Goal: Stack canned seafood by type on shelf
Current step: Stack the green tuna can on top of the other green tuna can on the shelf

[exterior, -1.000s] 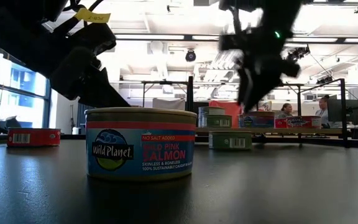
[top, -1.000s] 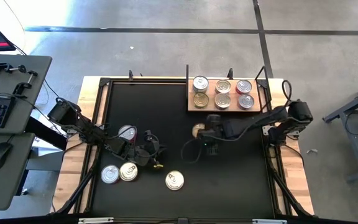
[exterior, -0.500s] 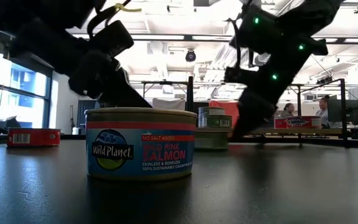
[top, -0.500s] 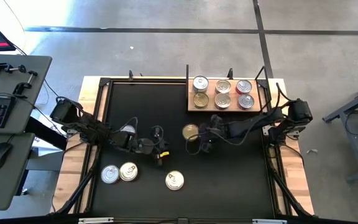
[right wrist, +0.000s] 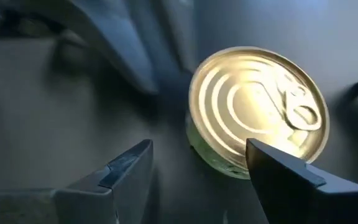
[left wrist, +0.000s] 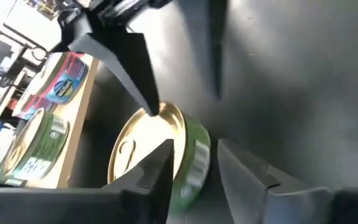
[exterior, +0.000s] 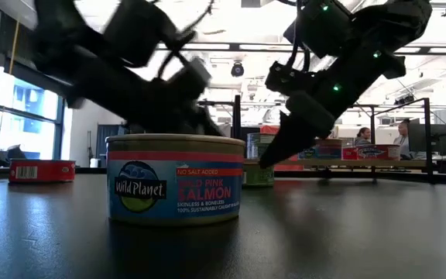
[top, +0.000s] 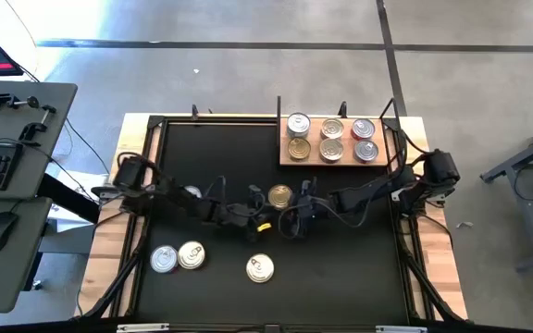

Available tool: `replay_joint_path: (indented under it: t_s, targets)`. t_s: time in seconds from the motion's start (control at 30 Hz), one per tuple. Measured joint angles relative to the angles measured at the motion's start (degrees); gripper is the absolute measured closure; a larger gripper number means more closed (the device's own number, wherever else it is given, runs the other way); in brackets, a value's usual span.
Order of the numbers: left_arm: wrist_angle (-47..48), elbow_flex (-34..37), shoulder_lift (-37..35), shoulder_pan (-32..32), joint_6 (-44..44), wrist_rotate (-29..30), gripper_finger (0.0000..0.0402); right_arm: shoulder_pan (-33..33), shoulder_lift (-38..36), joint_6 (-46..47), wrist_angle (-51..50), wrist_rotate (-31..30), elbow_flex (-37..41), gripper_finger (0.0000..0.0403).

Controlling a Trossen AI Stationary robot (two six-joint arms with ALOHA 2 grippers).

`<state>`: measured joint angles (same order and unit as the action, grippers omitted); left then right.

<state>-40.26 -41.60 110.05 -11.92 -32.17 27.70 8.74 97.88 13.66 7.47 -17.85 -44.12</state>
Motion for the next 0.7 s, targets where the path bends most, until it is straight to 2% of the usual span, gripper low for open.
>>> replay_joint_path:
  t_s: [0.13,0.23,0.33,0.5,0.7]
  targets:
    - [0.4,-4.0,4.0,2.3,0.2,-0.3,0.0262,2.8,-1.8,1.2,-1.0,-1.8,0.0,0.0158]
    - [4.7,-6.5,5.0,3.6,-0.2,-2.3,0.0269,5.7,-4.5,2.1,-1.2,-4.1,0.0,0.0158]
    - [9.5,-8.5,5.1,5.0,0.7,-6.6,0.0302,8.4,-6.9,2.3,-1.3,-5.7,0.0,0.0158]
    - [15.1,-11.5,5.1,7.3,2.5,-10.5,0.0384,12.1,-8.4,-2.2,-1.6,-5.7,-0.1,0.0158]
    - [21.0,-14.5,4.0,7.4,6.8,-12.4,0.0398,14.0,-8.4,-7.7,-5.6,-5.9,-0.1,0.0158]
